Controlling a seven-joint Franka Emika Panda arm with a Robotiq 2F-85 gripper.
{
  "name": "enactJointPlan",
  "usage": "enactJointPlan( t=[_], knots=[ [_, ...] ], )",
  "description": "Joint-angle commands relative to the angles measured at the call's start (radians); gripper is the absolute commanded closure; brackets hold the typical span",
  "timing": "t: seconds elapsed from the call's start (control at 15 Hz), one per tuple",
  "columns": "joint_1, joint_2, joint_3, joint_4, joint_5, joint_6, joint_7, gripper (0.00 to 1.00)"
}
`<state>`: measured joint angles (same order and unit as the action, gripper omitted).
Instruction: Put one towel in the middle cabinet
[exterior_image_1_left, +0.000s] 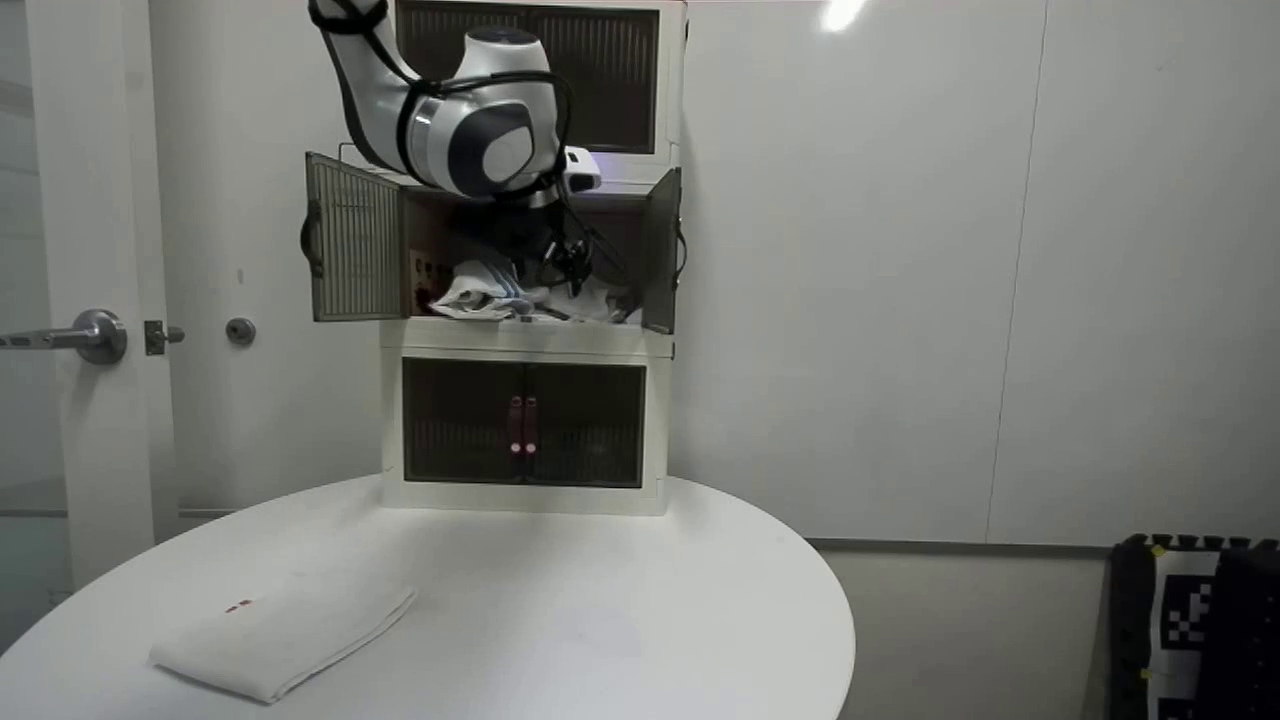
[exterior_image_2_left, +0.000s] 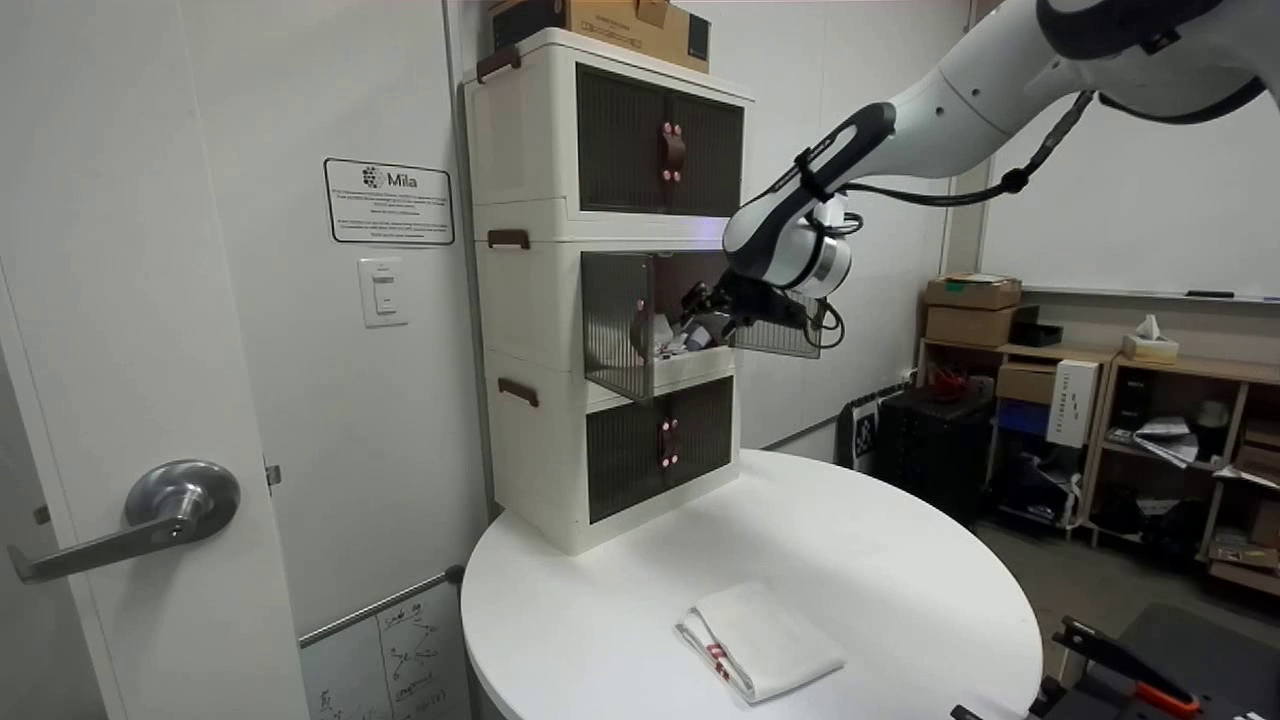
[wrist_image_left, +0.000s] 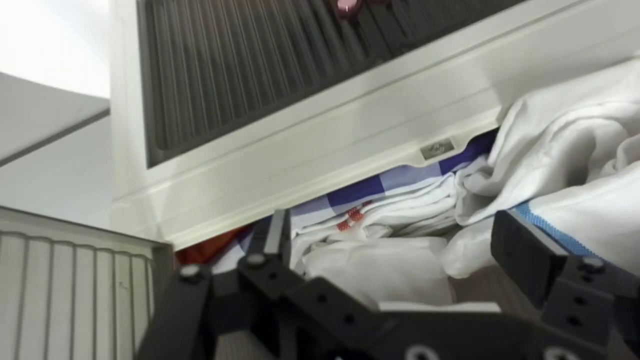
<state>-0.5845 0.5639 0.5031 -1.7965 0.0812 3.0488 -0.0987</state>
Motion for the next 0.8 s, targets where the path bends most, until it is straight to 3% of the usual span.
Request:
enactJointPlan(
  t=[0.0,0.07,0.13,0.27,0.47,0.73],
  knots=[
    [-0.155,-0.166,0.15,-0.153,0.061,-0.227,-0.05,0.0],
    [-0.08,-0.247,0.056,-0.181,0.139,-0.308,-0.06,0.0],
    [-0.066,-0.3,0.032,-0.2,0.163,-0.388,-0.062,0.0],
    [0.033,-0.402,-0.087,-0.229,0.176,-0.511,-0.06,0.0],
    [0.218,-0.512,-0.291,-0.283,0.062,-0.616,-0.022,0.0],
    [0.359,-0.624,-0.424,-0.392,-0.029,-0.643,-0.05,0.0]
  ],
)
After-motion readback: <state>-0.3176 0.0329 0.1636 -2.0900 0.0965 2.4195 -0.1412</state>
